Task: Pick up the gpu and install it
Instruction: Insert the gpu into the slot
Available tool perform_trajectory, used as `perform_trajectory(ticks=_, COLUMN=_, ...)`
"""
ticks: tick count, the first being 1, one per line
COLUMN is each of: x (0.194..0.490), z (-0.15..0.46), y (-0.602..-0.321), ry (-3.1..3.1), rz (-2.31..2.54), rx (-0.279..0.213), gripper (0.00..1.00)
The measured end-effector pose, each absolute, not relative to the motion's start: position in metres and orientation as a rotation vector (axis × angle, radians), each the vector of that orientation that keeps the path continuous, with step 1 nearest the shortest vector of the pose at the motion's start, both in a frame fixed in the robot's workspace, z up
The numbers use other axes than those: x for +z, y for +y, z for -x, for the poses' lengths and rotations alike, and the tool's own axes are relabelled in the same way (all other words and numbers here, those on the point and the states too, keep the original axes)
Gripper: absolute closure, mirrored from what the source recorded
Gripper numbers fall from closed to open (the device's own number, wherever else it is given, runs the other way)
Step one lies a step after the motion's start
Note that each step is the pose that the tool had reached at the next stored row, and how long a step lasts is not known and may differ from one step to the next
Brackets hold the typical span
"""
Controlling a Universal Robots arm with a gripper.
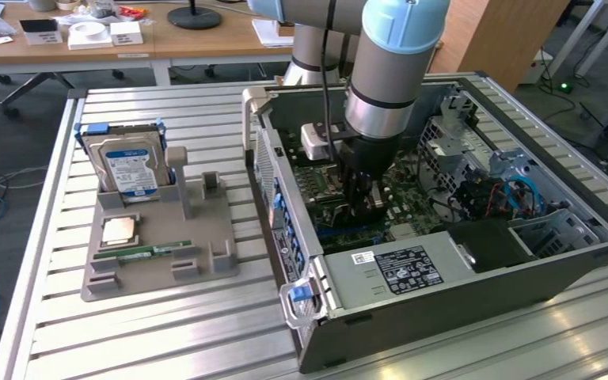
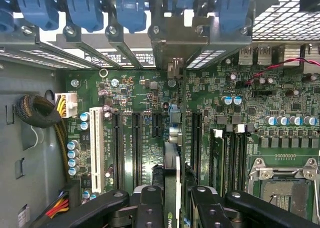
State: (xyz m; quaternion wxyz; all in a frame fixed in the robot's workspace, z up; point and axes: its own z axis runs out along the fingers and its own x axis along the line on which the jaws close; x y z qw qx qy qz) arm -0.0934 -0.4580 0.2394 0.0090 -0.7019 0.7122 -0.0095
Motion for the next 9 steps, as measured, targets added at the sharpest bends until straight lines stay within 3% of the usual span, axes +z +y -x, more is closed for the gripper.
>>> perform_trajectory(ticks=9, x=0.2394, z=0.0941, y=-0.458, ry=2.218, rz=2.197, rx=-0.032, gripper=0.74)
